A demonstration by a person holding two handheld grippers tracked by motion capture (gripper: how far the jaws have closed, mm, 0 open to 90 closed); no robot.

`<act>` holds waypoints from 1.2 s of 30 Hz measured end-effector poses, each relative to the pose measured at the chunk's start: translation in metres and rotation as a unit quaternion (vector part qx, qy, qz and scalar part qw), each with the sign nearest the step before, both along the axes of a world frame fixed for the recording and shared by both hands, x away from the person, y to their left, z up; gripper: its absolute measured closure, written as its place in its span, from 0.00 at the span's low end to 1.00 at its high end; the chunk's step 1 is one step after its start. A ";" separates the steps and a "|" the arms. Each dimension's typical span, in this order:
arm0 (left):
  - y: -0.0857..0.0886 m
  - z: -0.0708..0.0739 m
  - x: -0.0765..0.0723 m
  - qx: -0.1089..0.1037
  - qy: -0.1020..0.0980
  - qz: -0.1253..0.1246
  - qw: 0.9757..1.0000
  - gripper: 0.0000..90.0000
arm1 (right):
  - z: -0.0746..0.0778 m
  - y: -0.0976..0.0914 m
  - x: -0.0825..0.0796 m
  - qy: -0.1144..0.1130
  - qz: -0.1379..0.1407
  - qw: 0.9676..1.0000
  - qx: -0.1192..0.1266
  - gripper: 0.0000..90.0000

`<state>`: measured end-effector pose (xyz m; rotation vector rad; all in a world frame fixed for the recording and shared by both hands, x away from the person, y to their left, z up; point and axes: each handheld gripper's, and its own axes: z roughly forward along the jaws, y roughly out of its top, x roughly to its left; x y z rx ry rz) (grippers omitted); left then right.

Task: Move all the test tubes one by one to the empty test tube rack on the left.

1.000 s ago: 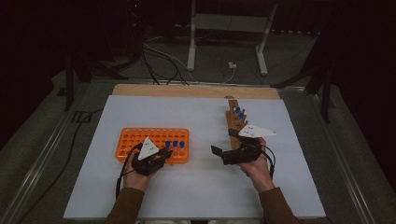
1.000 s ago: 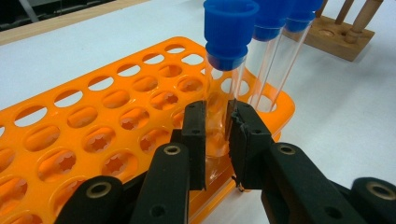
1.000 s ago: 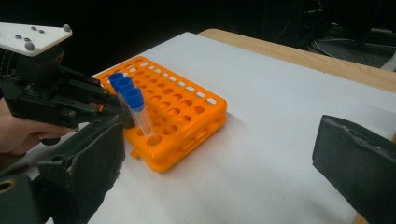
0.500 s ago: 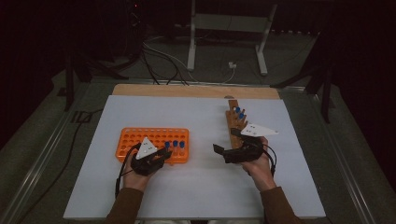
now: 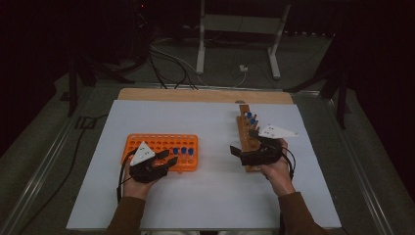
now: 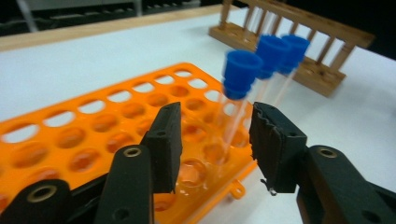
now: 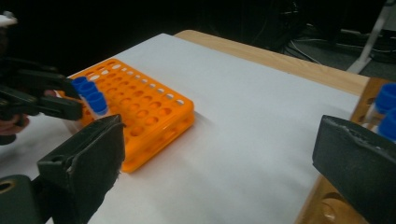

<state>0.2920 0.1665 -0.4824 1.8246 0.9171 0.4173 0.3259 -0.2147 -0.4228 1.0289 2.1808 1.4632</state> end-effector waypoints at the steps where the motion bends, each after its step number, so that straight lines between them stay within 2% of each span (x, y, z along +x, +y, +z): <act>1: 0.002 0.001 0.000 -0.001 -0.001 0.000 1.000 0.59 | 0.000 -0.001 0.001 0.000 -0.002 1.000 -0.001 0.03; 6: 0.007 0.005 -0.001 -0.011 -0.005 0.001 1.000 0.57 | 0.000 -0.007 0.007 -0.002 -0.018 1.000 -0.011 0.03; 11: 0.007 0.007 -0.001 -0.007 -0.008 0.012 1.000 0.41 | -0.005 -0.013 0.016 0.001 -0.036 0.999 -0.022 0.03; 16: 0.006 0.009 -0.001 0.004 -0.007 0.039 0.999 0.19 | -0.007 -0.019 0.027 0.004 -0.061 0.998 -0.029 0.05; 18: 0.007 0.009 -0.001 0.004 -0.006 0.043 0.999 0.16 | -0.007 -0.022 0.031 0.004 -0.070 0.997 -0.030 0.06; 22: 0.007 0.009 0.000 0.008 -0.002 0.048 0.999 0.02 | -0.009 -0.027 0.041 0.012 -0.083 0.996 -0.038 0.08; 24: 0.008 0.009 0.000 0.007 -0.001 0.047 0.999 0.01 | -0.010 -0.028 0.047 0.020 -0.086 0.995 -0.039 0.10; 28: 0.008 0.008 0.001 0.005 0.002 0.050 0.999 0.01 | -0.015 -0.031 0.055 0.030 -0.096 0.994 -0.040 0.19; 31: 0.008 0.008 0.001 0.008 0.002 0.051 0.999 0.01 | -0.019 -0.032 0.059 0.028 -0.097 0.994 -0.048 0.34; 36: 0.009 0.008 0.001 0.008 -0.001 0.055 0.998 0.01 | -0.026 -0.032 0.066 0.030 -0.112 0.991 -0.066 0.57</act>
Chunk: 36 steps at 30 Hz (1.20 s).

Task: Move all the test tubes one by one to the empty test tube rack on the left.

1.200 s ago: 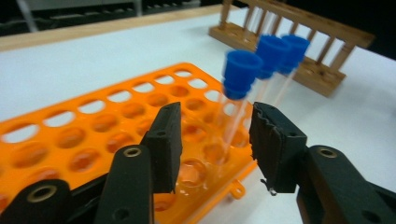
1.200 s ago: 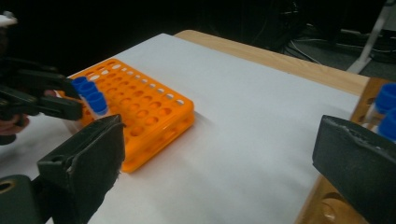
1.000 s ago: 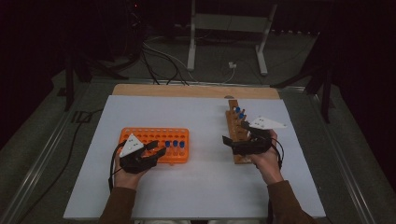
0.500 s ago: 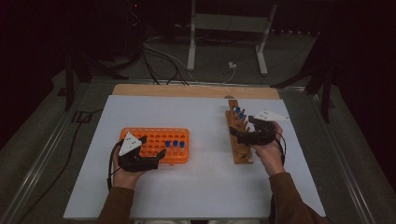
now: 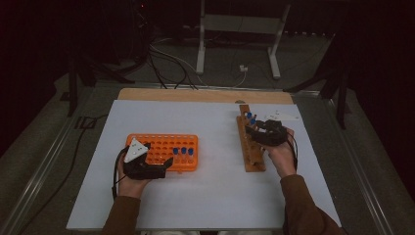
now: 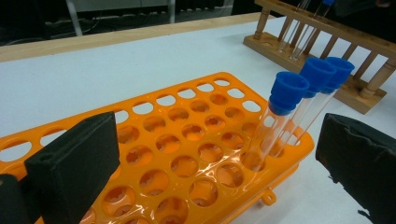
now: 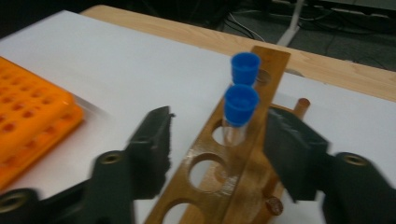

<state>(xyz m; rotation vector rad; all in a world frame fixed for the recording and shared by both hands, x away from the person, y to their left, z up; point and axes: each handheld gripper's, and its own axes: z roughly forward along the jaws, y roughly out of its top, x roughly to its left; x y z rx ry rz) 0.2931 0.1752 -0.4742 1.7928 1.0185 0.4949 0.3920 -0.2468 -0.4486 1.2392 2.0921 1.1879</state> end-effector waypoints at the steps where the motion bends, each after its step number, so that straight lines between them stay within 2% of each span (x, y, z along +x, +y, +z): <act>1: 0.000 0.000 0.000 0.000 0.001 0.000 1.000 0.01 | -0.001 0.000 0.001 0.000 -0.003 1.000 -0.005 0.62; 3: 0.000 0.000 0.000 0.000 0.001 0.000 1.000 0.01 | -0.003 0.000 0.003 -0.001 -0.009 1.000 -0.013 0.73; 11: 0.000 -0.001 0.001 0.002 0.003 0.000 1.000 0.01 | -0.008 0.003 0.010 -0.002 -0.023 1.000 -0.021 0.84; 13: -0.001 -0.001 0.001 0.002 0.003 0.000 1.000 0.01 | -0.008 0.004 0.011 -0.003 -0.024 0.999 -0.026 0.84; 23: -0.001 -0.002 0.001 0.005 0.005 -0.001 1.000 0.01 | -0.010 0.009 0.016 -0.005 -0.027 0.999 -0.019 0.83; 36: -0.002 -0.002 0.001 0.006 0.007 -0.003 1.000 0.01 | -0.008 0.011 0.013 -0.015 -0.034 0.999 -0.022 0.86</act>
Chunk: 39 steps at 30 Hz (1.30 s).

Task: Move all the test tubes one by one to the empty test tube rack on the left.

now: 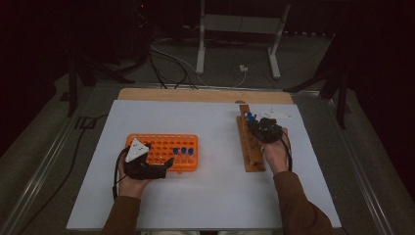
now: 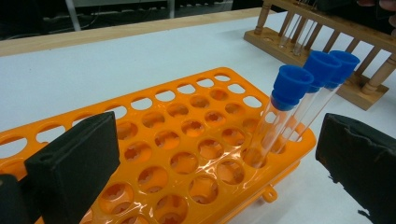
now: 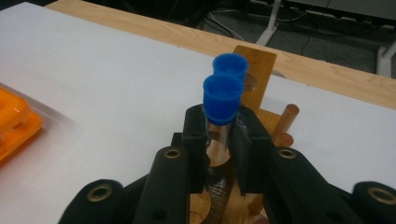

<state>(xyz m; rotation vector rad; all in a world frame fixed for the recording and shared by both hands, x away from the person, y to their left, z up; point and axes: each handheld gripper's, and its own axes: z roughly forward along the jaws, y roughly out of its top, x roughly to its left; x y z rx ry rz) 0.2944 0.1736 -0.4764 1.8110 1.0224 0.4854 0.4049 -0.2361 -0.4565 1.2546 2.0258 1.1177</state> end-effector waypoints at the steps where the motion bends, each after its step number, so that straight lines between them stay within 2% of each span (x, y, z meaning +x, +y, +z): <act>1: 0.000 0.000 0.000 0.000 0.000 0.000 1.000 0.01 | 0.001 0.000 0.000 -0.002 0.000 1.000 0.001 0.86; 12: 0.000 -0.001 0.001 -0.003 0.005 -0.001 1.000 0.01 | 0.011 -0.003 -0.006 -0.018 0.001 1.000 0.005 0.86; 16: 0.001 -0.001 0.001 -0.006 0.005 0.000 1.000 0.01 | 0.016 -0.005 -0.008 -0.024 0.002 1.000 0.009 0.86; 20: 0.002 -0.001 0.001 -0.006 0.007 0.001 1.000 0.01 | 0.022 -0.007 -0.010 -0.031 -0.002 0.999 0.024 0.86; 24: 0.002 -0.001 0.001 -0.007 0.008 0.000 1.000 0.01 | 0.025 -0.008 -0.012 -0.035 0.000 0.999 0.024 0.86; 39: 0.002 -0.001 0.001 -0.008 0.011 -0.003 1.000 0.01 | 0.052 -0.014 -0.025 -0.074 0.006 0.997 0.024 0.86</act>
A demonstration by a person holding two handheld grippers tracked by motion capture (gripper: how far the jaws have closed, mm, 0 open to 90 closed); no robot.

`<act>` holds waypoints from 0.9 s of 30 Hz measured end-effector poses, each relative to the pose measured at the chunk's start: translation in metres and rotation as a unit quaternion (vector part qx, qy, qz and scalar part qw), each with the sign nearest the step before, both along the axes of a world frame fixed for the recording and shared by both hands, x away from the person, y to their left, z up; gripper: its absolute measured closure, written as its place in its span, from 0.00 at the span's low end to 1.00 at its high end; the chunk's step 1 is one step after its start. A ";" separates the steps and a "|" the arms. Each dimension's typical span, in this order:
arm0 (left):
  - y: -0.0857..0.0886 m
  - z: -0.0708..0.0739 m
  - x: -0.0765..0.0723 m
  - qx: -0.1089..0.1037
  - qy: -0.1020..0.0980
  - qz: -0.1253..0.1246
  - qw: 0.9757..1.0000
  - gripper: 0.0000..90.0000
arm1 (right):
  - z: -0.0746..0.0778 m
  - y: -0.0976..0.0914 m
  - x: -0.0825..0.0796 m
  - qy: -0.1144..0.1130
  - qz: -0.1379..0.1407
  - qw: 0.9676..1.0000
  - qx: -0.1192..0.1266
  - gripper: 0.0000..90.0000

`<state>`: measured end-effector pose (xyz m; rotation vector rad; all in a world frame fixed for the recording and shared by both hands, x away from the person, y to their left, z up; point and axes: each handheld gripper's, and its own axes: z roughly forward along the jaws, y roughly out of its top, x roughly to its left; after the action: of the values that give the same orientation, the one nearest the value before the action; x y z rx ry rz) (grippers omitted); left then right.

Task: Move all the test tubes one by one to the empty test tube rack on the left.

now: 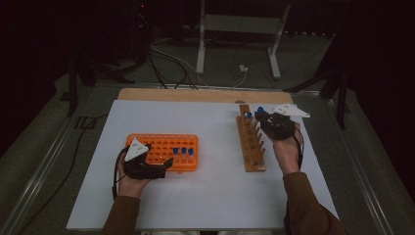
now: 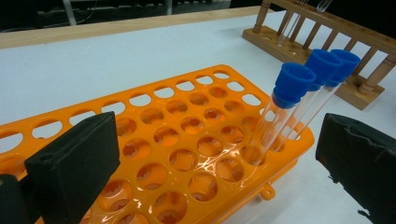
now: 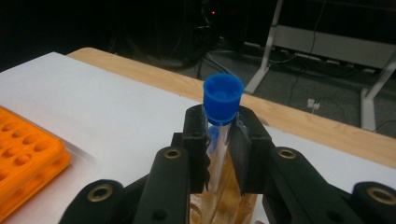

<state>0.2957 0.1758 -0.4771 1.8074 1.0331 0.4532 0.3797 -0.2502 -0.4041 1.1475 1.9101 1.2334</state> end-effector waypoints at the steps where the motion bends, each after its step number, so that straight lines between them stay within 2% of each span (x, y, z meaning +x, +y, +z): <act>1: 0.000 0.000 0.000 0.001 0.000 -0.001 1.000 0.01 | 0.002 -0.001 -0.001 -0.003 -0.001 1.000 0.000 0.86; 7: -0.002 0.001 -0.001 0.002 -0.001 -0.007 1.000 0.01 | 0.008 -0.003 -0.008 -0.011 0.007 1.000 0.001 0.86; 11: -0.002 0.003 -0.003 0.001 -0.003 -0.011 1.000 0.01 | 0.010 0.001 -0.014 -0.010 0.024 1.000 0.006 0.86; 18: -0.002 0.004 -0.005 0.002 -0.007 -0.018 1.000 0.01 | 0.008 0.015 -0.026 -0.008 0.060 0.998 -0.002 0.86; 27: -0.004 0.006 -0.009 0.001 -0.010 -0.033 0.999 0.01 | 0.002 0.041 -0.039 0.004 0.110 0.994 0.004 0.86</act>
<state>0.2866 0.1719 -0.4714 1.8304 0.9569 0.4306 0.3410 -0.2095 -0.4024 0.9660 2.0823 1.3526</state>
